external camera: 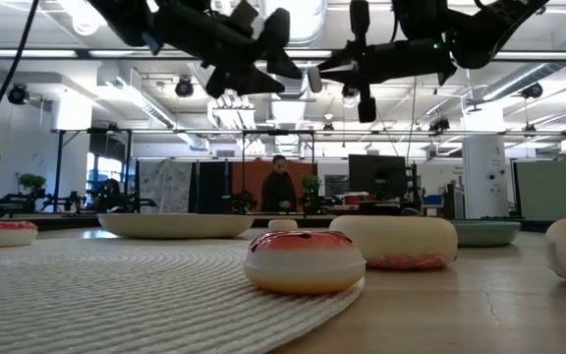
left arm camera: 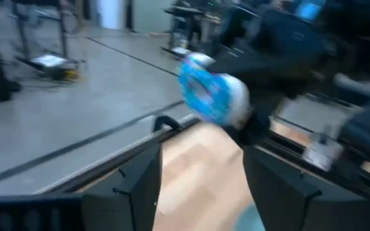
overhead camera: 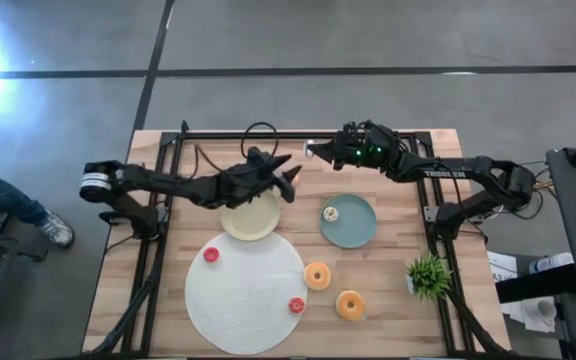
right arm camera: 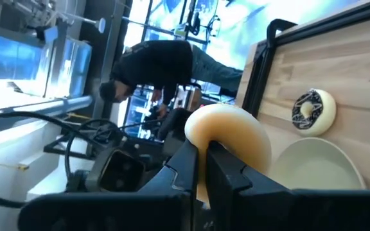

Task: Pick & Place donuts
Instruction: Put the blue donut on the blue plate

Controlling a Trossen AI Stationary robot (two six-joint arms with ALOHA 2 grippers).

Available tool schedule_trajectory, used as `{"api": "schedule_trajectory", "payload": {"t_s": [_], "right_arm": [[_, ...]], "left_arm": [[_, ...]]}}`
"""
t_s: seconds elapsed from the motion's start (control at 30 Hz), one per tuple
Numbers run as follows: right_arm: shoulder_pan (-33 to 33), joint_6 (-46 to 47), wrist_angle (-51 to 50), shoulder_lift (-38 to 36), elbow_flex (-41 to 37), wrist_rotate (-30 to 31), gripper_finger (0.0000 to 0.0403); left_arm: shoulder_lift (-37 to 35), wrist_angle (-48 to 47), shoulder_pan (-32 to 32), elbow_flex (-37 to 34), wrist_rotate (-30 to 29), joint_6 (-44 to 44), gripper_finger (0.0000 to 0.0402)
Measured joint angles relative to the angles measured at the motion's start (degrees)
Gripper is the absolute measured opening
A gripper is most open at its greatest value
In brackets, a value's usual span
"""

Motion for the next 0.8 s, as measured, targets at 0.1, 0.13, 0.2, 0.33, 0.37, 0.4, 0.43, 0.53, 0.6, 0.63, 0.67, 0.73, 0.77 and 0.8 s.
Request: {"api": "schedule_trajectory", "payload": {"t_s": [0.1, 0.13, 0.2, 0.33, 0.37, 0.4, 0.43, 0.53, 0.6, 0.63, 0.67, 0.73, 0.77, 0.8], "right_arm": [[0.3, -0.1, 0.0, -0.1, 0.0, 1.0, 0.0013], [0.4, 0.0, 0.0, -0.1, 0.0, 1.1, 0.0013], [0.6, 0.0, 0.1, 0.1, 0.1, 1.3, 0.0013], [0.8, 0.0, 0.0, 0.4, 0.1, 1.3, 0.0013], [0.8, 0.0, -0.1, 0.4, 0.1, 1.3, 0.0013], [0.8, -0.1, -0.2, 0.4, 0.1, 1.3, 0.0013], [0.8, -0.2, -0.2, 0.4, 0.1, 1.3, 0.0013], [1.0, -0.2, -0.3, 0.4, 0.1, 1.3, 0.0013], [1.2, -0.3, -0.3, 0.4, 0.1, 1.2, 0.0013], [1.2, -0.5, -0.4, 0.4, 0.1, 1.1, 0.0013], [1.4, -0.8, -0.6, 0.4, 0.1, 0.9, 0.0013], [1.4, -0.9, -1.8, 0.4, 0.1, 0.8, 0.0013], [1.4, -1.0, -2.5, 0.4, 0.1, 0.8, 0.0013], [1.4, -1.2, -3.2, 0.4, 0.1, 0.8, 0.0013]], "left_arm": [[1.4, 0.1, 0.0, 2.2, -1.5, 0.6, 0.0209], [1.7, 0.0, 0.0, 2.6, -1.5, 0.7, 0.0211], [2.8, -0.4, 0.0, 3.7, -1.5, 0.8, 0.0212], [5.0, -0.4, 0.0, 5.9, -0.4, 1.1, 0.0212], [5.5, -0.3, 0.0, 6.4, -0.4, 1.1, 0.0212], [5.9, -0.3, 0.0, 6.8, -0.5, 1.1, 0.0212], [6.4, -0.4, 0.0, 7.2, -0.4, 1.1, 0.0212], [7.6, -0.7, 0.2, 8.6, -0.4, 1.2, 0.0211], [7.9, -1.6, 0.3, 9.6, -0.5, 1.4, 0.0210], [8.1, -2.1, 0.3, 10.0, -0.5, 1.9, 0.0208], [8.1, -2.8, 0.3, 10.5, -0.6, 2.2, 0.0204], [8.1, -4.6, 0.4, 10.8, -1.2, 2.3, 0.0190], [8.1, -5.3, 0.5, 10.8, -1.6, 2.3, 0.0180], [8.1, -5.7, 0.6, 10.8, -1.7, 2.3, 0.0169]]}}
